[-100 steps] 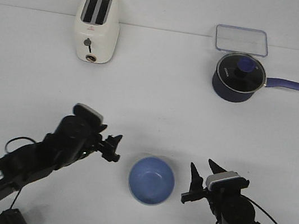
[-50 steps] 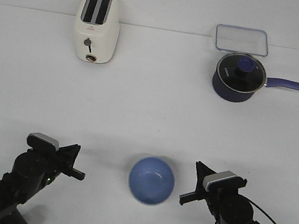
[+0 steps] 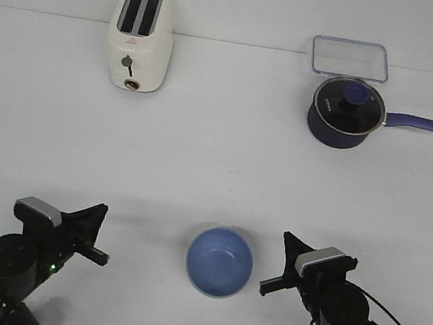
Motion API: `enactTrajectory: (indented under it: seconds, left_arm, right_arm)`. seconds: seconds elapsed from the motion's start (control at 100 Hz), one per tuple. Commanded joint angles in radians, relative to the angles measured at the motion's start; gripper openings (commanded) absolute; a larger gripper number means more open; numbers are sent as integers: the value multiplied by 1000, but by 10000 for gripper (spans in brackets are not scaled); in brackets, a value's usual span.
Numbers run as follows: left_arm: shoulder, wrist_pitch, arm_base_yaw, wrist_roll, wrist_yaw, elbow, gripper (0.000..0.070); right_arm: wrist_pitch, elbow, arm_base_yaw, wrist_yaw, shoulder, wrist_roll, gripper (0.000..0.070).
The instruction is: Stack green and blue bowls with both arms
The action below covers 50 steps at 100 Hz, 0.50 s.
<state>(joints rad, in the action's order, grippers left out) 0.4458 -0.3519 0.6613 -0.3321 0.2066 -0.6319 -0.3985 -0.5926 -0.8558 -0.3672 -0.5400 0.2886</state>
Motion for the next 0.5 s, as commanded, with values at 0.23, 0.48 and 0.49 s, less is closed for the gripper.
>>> enactTrajectory:
  seconds: [0.23,0.48,0.49]
  left_arm:
    - [-101,18,-65,240,-18,9,15]
    - [-275,237,-475,341,-133,295,15]
    - [-283,246,-488,343,-133,308,15]
  right_arm:
    - [17,-2,-10,0,-2,2,15]
    - [17,-2,-10,0,-2,2,15]
    - [17,-2,-10,0,-2,2,14]
